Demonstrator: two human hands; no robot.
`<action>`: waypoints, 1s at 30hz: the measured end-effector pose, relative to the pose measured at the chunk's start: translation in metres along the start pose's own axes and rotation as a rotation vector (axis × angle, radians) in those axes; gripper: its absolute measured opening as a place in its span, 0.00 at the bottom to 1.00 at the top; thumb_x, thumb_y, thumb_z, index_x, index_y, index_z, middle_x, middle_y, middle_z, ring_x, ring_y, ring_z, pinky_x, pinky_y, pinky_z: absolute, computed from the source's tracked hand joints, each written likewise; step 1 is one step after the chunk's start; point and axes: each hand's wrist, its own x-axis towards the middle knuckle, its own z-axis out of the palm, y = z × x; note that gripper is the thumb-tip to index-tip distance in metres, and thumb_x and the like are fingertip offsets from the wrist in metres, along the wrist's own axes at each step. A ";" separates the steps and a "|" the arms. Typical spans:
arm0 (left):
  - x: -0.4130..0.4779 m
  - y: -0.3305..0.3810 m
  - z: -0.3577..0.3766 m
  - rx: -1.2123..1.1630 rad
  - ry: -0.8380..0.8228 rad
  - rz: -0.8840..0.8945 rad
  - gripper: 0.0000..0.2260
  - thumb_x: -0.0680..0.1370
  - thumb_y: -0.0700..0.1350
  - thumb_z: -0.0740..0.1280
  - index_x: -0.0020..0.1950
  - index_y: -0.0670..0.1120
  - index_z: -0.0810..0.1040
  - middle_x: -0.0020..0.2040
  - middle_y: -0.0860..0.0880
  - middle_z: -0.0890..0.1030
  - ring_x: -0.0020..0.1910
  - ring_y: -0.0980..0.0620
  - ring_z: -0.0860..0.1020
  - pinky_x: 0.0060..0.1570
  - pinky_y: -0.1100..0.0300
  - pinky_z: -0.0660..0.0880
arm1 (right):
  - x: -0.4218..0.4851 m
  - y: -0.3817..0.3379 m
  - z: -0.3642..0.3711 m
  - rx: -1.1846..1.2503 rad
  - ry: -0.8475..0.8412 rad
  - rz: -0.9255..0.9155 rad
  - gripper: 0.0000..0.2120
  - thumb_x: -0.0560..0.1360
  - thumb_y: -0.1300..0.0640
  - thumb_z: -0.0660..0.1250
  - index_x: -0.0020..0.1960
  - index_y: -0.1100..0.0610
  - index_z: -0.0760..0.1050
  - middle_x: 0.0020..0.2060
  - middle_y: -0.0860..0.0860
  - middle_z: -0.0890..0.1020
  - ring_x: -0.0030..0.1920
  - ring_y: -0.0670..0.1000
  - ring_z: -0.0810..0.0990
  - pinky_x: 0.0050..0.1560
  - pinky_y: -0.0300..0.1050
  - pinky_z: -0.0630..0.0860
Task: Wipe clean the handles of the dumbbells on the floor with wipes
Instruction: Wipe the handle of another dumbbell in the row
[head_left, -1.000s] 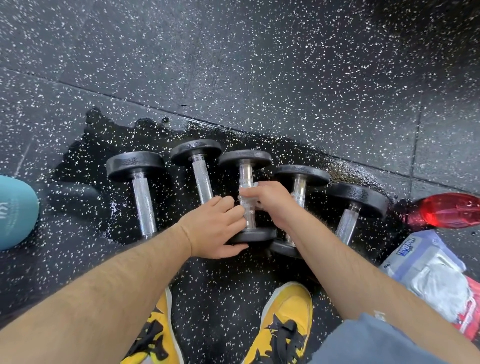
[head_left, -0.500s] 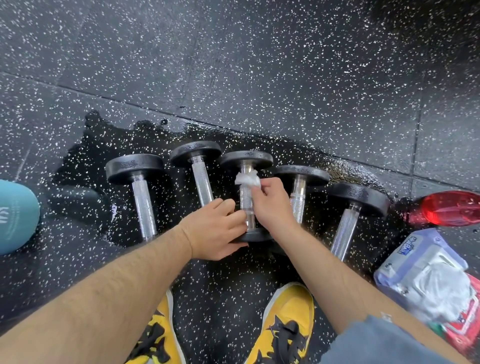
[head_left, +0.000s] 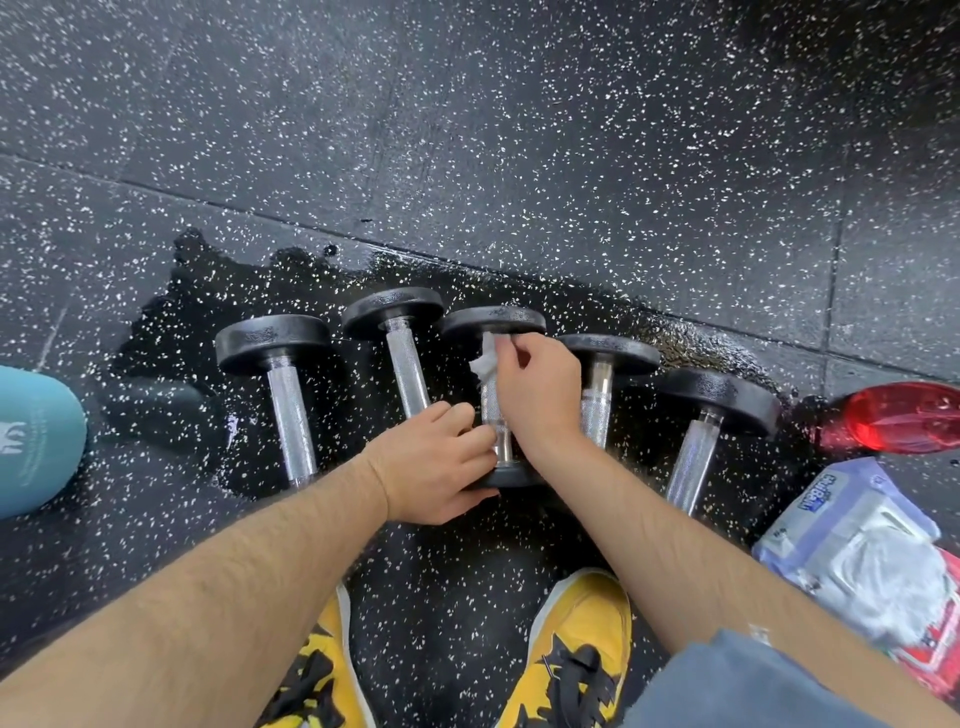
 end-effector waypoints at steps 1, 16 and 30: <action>0.000 0.000 0.000 -0.001 0.000 0.006 0.17 0.78 0.59 0.68 0.43 0.46 0.79 0.42 0.49 0.74 0.41 0.47 0.68 0.40 0.53 0.69 | 0.001 -0.001 -0.001 0.046 0.012 0.037 0.21 0.82 0.50 0.63 0.31 0.54 0.69 0.28 0.48 0.73 0.31 0.46 0.69 0.34 0.43 0.66; 0.001 -0.001 0.004 0.028 -0.036 0.026 0.19 0.80 0.60 0.61 0.46 0.47 0.81 0.45 0.49 0.76 0.42 0.46 0.69 0.41 0.52 0.73 | 0.001 0.007 0.008 -0.430 0.060 -0.582 0.13 0.73 0.62 0.75 0.33 0.62 0.74 0.34 0.55 0.73 0.34 0.57 0.72 0.27 0.43 0.63; 0.000 0.000 0.003 0.039 -0.022 0.024 0.19 0.80 0.61 0.62 0.45 0.47 0.81 0.45 0.50 0.75 0.42 0.47 0.68 0.41 0.53 0.72 | 0.000 0.008 0.006 -0.166 0.051 -0.235 0.17 0.81 0.53 0.66 0.37 0.59 0.76 0.37 0.51 0.76 0.39 0.51 0.74 0.40 0.48 0.72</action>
